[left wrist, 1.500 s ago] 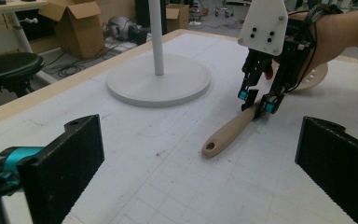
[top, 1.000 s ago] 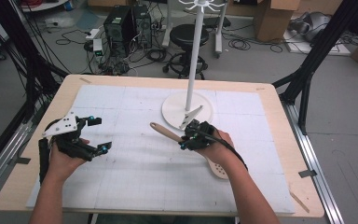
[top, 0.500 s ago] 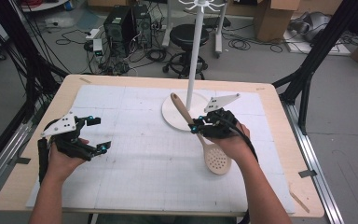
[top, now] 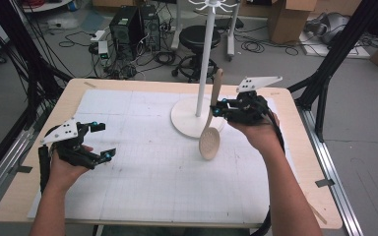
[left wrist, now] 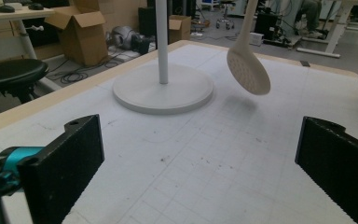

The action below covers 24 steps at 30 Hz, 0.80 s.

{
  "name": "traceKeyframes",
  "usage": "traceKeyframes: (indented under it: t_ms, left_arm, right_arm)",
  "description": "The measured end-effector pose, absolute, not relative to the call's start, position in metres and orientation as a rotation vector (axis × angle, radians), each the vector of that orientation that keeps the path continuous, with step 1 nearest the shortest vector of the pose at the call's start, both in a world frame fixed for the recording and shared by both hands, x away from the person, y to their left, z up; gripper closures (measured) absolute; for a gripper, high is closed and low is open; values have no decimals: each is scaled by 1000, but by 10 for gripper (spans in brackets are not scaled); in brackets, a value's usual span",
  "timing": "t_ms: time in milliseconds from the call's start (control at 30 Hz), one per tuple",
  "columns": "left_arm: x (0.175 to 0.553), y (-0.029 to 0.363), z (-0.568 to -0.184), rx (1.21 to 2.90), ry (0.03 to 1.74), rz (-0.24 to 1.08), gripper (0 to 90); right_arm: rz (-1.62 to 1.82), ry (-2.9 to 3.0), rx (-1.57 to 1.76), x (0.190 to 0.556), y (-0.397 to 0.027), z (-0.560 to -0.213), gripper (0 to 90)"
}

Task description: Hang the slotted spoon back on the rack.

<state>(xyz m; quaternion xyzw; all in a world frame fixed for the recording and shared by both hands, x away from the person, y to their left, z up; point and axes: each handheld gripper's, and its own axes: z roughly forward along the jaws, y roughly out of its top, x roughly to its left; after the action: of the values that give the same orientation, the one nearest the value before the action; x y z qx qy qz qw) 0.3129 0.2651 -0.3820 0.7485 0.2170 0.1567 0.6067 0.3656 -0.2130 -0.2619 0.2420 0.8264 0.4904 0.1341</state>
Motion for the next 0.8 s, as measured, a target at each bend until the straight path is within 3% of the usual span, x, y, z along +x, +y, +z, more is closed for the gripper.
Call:
traceKeyframes:
  t_ms: [267, 800]
  left_arm:
    - [313, 265, -382, 1731, 506, 366, 16]
    - [314, 261, -384, 1755, 496, 359, 16]
  right_arm:
    - [1408, 2350, 716, 380, -217, -230, 754]
    - [1396, 2287, 769, 406, -227, -200, 753]
